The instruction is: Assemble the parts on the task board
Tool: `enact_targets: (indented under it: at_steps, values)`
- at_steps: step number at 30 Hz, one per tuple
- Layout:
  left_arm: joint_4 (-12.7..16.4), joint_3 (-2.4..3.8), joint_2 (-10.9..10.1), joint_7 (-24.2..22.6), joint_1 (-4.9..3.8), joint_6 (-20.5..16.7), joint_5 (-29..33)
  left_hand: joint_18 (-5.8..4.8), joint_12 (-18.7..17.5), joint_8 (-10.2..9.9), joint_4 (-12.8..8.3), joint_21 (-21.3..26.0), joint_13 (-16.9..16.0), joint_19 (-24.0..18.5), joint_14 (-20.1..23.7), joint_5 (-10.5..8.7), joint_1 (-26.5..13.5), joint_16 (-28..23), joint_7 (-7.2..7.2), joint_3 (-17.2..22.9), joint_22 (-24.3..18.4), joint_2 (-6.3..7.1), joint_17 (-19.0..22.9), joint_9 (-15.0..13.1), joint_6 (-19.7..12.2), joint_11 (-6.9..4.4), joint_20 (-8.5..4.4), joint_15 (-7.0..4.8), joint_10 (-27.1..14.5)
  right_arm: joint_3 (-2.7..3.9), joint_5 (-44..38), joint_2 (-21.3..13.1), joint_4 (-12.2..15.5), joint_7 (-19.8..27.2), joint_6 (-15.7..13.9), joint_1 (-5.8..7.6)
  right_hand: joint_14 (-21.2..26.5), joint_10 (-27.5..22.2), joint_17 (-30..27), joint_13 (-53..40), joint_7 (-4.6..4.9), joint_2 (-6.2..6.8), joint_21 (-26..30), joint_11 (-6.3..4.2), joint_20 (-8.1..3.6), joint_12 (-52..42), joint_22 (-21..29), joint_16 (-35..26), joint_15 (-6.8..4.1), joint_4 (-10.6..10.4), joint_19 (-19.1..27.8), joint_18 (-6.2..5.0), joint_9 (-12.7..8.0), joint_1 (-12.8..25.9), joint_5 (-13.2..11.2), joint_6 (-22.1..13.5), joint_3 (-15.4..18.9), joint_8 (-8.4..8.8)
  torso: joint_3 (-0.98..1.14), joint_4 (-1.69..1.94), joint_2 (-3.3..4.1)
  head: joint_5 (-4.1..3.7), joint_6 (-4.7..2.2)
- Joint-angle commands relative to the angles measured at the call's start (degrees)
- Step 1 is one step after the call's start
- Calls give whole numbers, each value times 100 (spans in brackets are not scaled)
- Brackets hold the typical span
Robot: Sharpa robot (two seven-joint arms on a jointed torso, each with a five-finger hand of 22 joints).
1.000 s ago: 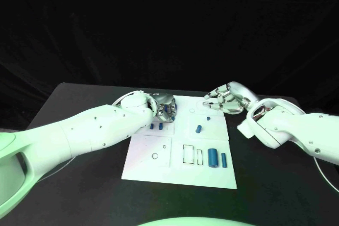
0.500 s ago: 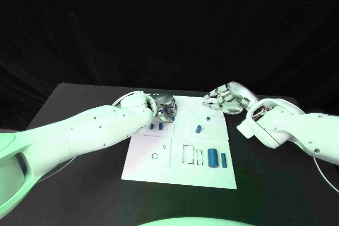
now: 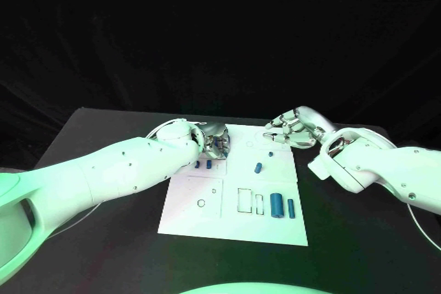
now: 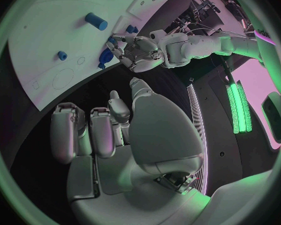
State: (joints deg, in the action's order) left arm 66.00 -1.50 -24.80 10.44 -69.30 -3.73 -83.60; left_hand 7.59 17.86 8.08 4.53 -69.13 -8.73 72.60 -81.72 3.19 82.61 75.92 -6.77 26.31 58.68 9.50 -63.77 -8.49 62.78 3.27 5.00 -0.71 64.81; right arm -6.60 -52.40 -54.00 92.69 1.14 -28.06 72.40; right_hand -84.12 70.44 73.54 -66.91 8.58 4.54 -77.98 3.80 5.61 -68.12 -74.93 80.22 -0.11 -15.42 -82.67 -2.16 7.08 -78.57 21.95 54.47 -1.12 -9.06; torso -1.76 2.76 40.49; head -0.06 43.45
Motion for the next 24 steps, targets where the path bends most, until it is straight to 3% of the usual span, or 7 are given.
enact_targets:
  at_steps: [1, 16, 19, 24]
  values:
    - [-4, -21, 6, -78, 35, 117, 141, -73, -39, -12, 4, -24, -2, 52, -29, -26, -14, 35, -6, 34, 8, -53, -5, 3, 41, 4, 2, -2, 49, 0, -24, 6, -1, 40, 70, -4, -211, -19, 0, -5, 6, -46, 26, -2, 1, 14, -649, -39, -44, 9, 38, -103, -9, 10, 26, -37, 14, -21, 0, -2, 1, -3, -1]
    - [130, 28, -158, -170, 33, -325, 351, -97, -75, -20, -33, -118, -1, 125, -63, -26, -42, 75, 0, 42, 134, -69, -36, 5, 145, -14, -15, -18, 156, 0, -24, 6, -13, 40, 64, -4, -211, -19, 0, -5, 6, -46, 26, -2, 1, 14, -649, -39, -44, 9, 38, -103, -9, 10, 26, -37, 14, -21, -3, 0, -6, -7, -20]
    - [249, 72, -259, -158, 30, -368, 407, -98, -79, -22, -39, -121, -1, 128, -65, -26, -42, 77, 0, 44, 138, -67, -36, 5, 151, -15, -16, -19, 163, 0, -24, 4, -20, 39, 63, -4, -211, -19, 0, -5, 6, -46, 26, -2, 1, 14, -649, -39, -44, 9, 38, -103, -9, 10, 26, -37, 14, -21, -1, 1, -9, -10, -36]
    - [572, 202, -536, -122, 15, -396, 524, -100, -88, -27, -49, -130, -1, 135, -66, -26, -48, 73, -3, 41, 148, -56, -21, 7, 163, -15, -20, -22, 178, 0, -24, -9, -33, 34, 64, -4, -211, -19, 0, -5, 6, -46, 26, -2, 1, 14, -649, -39, -44, 9, 38, -103, -9, 10, 26, -37, 14, -21, -1, 11, -12, -12, -48]
